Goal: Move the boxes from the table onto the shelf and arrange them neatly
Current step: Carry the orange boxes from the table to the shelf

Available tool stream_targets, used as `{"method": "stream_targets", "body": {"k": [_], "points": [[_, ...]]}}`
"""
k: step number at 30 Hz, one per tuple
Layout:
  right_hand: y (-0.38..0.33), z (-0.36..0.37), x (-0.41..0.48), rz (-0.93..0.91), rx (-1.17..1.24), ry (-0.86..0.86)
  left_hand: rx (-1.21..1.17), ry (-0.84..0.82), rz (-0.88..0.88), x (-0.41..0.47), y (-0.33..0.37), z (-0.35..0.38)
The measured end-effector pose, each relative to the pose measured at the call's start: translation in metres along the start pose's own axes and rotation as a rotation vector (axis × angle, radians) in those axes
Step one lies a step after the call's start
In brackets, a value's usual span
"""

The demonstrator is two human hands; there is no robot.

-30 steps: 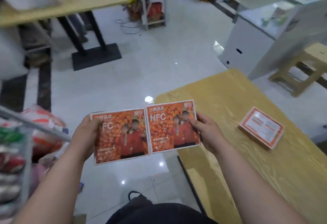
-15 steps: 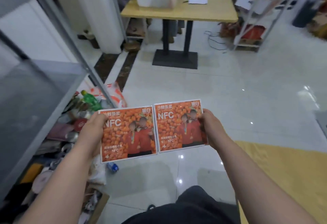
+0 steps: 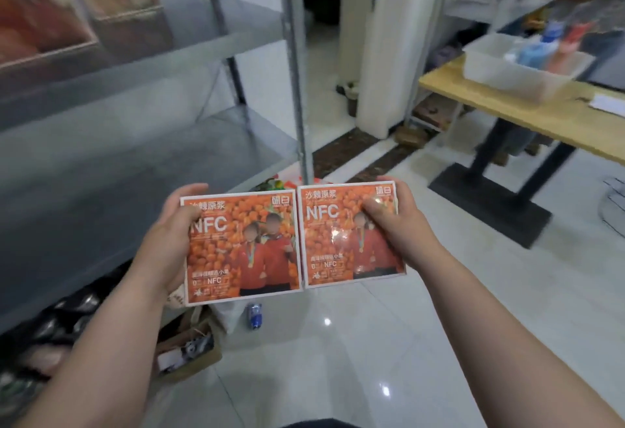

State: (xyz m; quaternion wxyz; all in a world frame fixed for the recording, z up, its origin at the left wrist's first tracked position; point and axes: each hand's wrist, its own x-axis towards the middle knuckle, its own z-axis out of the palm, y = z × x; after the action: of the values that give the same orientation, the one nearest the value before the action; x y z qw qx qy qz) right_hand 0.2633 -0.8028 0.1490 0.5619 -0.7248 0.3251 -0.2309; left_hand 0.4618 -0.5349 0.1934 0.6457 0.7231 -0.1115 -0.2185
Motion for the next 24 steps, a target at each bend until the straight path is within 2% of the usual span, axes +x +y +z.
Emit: {"method": "stream_targets", "body": {"k": [8, 17, 24], "points": [[-0.110, 0.082, 0.092, -0.265, 0.064, -0.271, -0.156, 0.297, 0.169, -0.014, 0.071, -0.079], [-0.253, 0.186, 0.162, -0.488, 0.179, -0.390, -0.195, 0.385, 0.428, 0.016, 0.171, -0.169], [-0.307, 0.217, 0.216, -0.589, 0.222, -0.330, -0.155, 0.351, 0.525, 0.083, 0.210, -0.197]]}}
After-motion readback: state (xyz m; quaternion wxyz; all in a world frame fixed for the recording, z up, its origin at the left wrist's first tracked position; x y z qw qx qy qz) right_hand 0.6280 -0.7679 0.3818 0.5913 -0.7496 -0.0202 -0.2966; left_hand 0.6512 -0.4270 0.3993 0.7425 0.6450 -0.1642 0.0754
